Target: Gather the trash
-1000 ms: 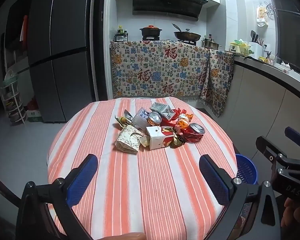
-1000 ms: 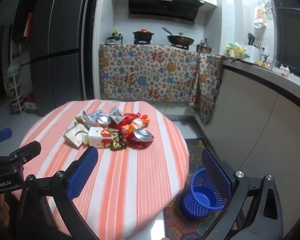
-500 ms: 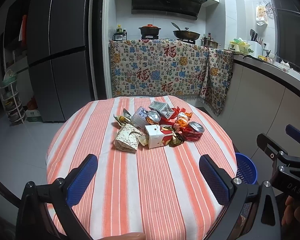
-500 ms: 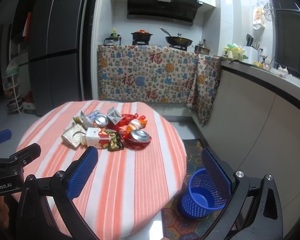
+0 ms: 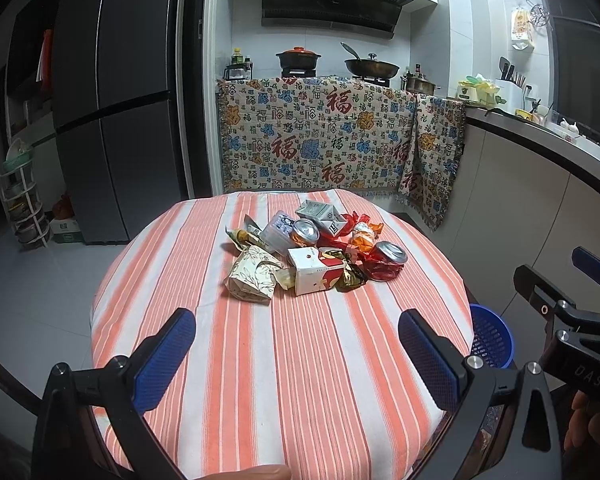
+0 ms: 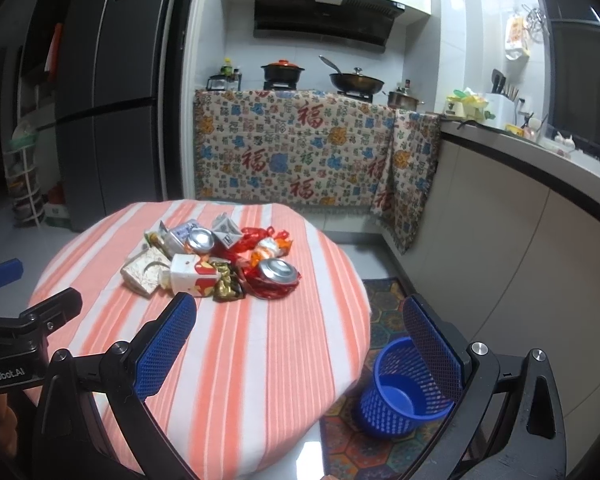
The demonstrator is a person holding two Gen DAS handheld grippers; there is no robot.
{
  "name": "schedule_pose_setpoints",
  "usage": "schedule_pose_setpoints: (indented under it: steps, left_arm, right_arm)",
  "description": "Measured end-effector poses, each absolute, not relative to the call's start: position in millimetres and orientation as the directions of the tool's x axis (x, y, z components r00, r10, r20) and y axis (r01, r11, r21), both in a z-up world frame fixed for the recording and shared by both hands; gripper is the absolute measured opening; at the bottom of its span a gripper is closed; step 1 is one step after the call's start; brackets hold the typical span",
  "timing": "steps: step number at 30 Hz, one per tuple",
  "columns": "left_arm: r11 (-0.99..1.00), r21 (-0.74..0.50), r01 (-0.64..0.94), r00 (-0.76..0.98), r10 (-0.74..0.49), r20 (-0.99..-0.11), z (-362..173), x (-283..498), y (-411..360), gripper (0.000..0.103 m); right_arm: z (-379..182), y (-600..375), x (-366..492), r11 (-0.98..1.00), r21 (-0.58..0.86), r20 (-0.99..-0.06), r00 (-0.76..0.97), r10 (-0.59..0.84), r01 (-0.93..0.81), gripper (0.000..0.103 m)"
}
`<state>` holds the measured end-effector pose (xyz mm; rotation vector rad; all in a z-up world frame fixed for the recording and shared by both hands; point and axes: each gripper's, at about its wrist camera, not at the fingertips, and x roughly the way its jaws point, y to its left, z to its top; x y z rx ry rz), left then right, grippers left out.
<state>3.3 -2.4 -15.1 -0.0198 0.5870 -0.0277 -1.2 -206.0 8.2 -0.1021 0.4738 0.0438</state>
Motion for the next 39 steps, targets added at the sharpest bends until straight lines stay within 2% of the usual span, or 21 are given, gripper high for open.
schedule_pose_setpoints:
  steps: [39]
  left_arm:
    - [0.999,-0.028,0.022,0.828,-0.034,-0.56,-20.2,-0.2,-7.9,0.103]
  right_arm:
    - [9.5,-203.5,-1.3,0.994,-0.091,-0.462,0.887,0.017,-0.066,0.103]
